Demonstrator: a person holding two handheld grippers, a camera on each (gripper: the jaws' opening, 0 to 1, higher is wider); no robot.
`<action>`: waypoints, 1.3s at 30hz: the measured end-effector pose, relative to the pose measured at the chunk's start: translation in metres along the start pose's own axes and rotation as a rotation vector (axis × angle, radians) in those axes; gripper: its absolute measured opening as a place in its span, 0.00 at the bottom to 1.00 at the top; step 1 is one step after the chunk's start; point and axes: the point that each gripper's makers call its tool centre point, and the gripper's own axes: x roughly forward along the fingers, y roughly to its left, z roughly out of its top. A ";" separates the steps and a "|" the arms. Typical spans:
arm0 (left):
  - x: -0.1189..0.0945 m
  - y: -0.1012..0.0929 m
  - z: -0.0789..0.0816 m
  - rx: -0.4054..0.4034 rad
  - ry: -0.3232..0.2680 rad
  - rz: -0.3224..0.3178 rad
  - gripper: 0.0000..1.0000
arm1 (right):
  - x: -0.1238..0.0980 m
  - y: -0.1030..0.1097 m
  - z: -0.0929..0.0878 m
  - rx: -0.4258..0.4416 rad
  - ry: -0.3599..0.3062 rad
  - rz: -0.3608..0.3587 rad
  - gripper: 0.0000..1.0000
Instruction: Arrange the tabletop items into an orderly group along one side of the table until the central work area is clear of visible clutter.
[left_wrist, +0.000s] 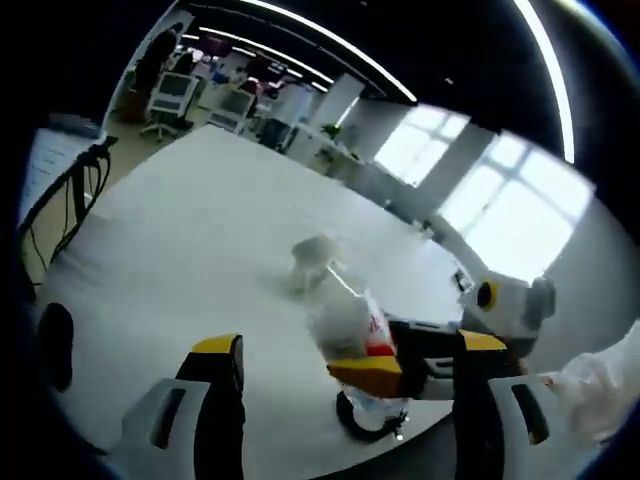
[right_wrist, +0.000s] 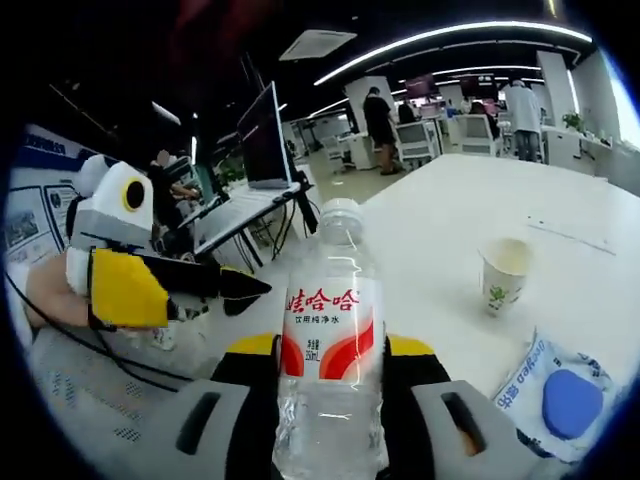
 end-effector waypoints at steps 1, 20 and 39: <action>-0.001 0.003 0.001 -0.015 -0.005 0.004 0.83 | 0.000 0.005 0.001 -0.008 -0.009 0.010 0.35; -0.007 -0.009 0.015 -0.150 -0.096 -0.069 0.83 | -0.012 0.058 0.020 -0.211 -0.134 0.140 0.36; -0.012 -0.022 0.025 -0.073 -0.130 -0.105 0.38 | -0.011 0.066 0.011 -0.274 -0.098 0.155 0.37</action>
